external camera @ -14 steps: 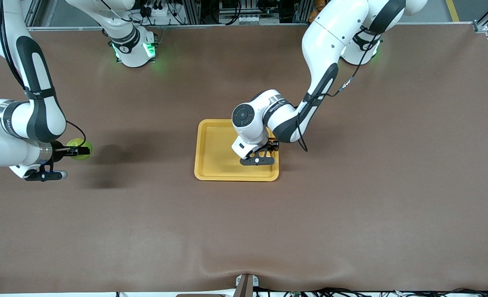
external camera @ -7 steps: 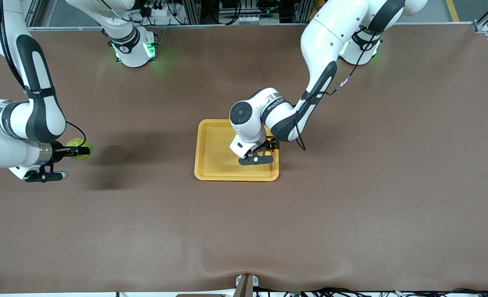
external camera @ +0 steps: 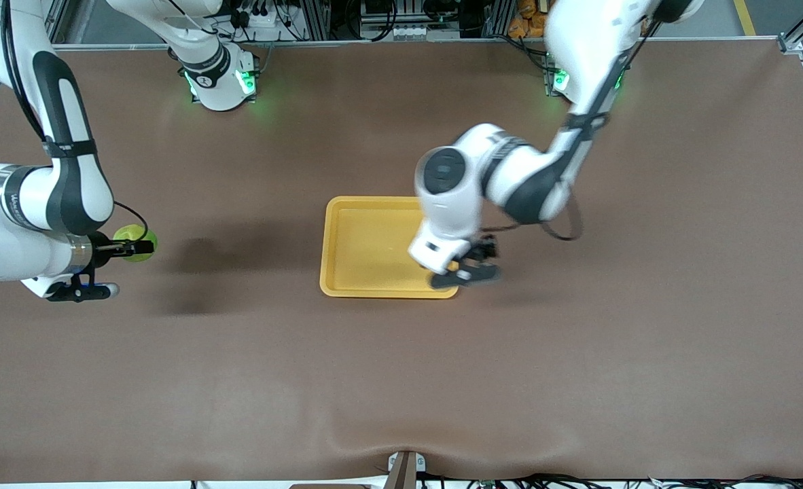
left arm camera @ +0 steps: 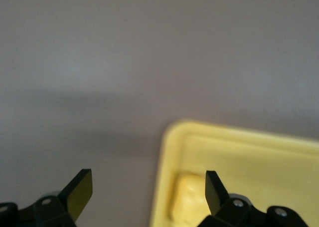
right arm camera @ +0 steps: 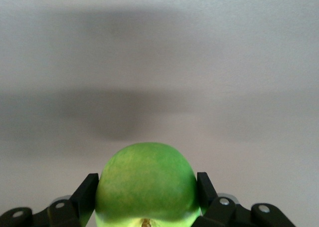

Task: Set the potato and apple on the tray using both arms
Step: 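Withdraw the left gripper from the tray while the right gripper lifts the apple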

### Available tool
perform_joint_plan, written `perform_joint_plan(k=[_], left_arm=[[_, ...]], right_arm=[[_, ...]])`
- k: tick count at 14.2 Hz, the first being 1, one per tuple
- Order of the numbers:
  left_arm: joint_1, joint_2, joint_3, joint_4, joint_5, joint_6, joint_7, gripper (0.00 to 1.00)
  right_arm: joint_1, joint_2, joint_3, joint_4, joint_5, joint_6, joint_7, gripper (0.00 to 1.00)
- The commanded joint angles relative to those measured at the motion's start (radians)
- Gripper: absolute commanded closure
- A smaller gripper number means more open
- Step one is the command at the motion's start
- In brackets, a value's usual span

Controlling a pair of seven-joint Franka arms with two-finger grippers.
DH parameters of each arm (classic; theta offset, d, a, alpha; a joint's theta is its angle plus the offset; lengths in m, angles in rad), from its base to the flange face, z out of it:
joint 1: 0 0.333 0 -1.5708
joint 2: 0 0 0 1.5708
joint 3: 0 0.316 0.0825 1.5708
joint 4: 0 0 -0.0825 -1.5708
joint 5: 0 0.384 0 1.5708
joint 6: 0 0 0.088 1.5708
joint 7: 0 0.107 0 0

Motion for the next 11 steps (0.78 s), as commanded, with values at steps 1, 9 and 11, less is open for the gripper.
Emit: perform_joint_plan(k=[1, 9, 11], left_arm=[[0.149, -0.040, -0.018, -0.028, -0.016, -0.004, 0.126, 0.00], [0.422, -0.288, -0.018, -0.210, -0.144, -0.095, 0.465, 0.00], [0.440, -0.388, -0.018, -0.304, -0.153, -0.095, 0.482, 0.00]], right_arm=[[0.055, -0.028, 0.003, 0.015, 0.008, -0.048, 0.090, 1.00], [0.204, -0.033, 0.028, 0.026, 0.086, -0.053, 0.288, 1.00], [0.259, -0.031, 0.027, 0.035, 0.091, -0.047, 0.343, 1.00]])
